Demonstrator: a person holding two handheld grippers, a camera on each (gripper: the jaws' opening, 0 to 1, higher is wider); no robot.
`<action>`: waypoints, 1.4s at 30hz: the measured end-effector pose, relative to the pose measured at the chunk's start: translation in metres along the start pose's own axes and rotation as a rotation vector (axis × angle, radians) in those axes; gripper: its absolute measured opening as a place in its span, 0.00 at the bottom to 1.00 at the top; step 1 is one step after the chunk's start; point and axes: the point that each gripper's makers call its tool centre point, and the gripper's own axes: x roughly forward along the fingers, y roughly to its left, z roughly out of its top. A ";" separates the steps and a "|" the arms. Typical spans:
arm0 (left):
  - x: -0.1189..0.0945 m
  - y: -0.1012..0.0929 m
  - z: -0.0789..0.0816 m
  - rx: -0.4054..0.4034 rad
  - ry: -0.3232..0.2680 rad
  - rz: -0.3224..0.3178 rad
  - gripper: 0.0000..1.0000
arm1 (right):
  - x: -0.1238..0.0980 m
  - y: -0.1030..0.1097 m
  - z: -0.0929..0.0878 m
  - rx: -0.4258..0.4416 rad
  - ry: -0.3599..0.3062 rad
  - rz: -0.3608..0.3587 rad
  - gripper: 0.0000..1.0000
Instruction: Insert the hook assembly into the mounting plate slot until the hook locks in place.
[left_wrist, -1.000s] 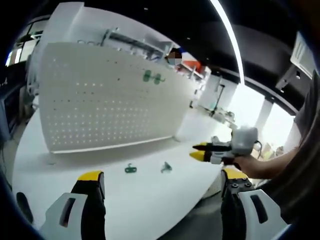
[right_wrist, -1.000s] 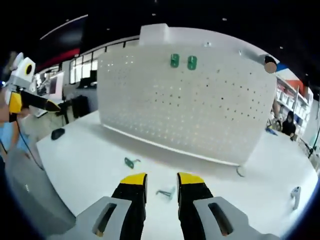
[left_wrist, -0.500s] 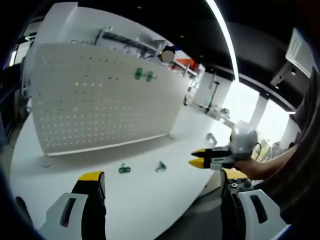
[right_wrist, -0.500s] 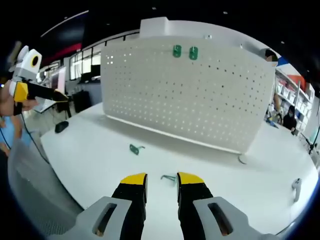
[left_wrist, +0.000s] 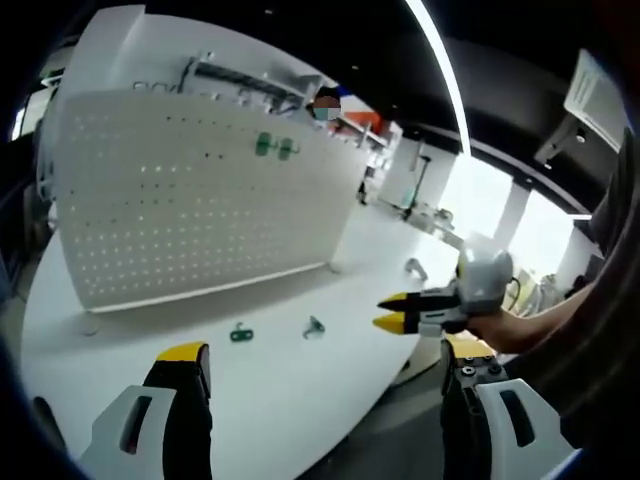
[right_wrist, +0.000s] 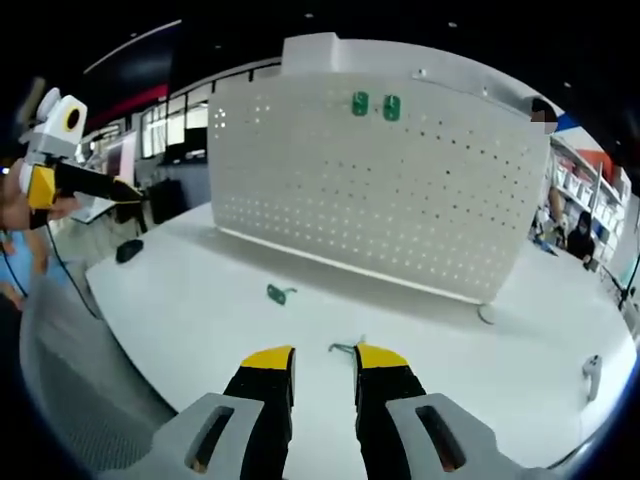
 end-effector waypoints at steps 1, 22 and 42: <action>-0.001 -0.001 0.001 0.000 -0.004 0.002 0.97 | 0.000 0.000 0.000 0.001 0.000 0.005 0.22; -0.001 -0.031 0.004 -0.049 -0.028 0.093 0.97 | -0.001 -0.004 -0.003 0.013 0.002 0.090 0.22; 0.017 -0.039 0.005 -0.047 -0.005 0.101 0.97 | 0.014 0.006 -0.019 -0.023 0.052 0.176 0.22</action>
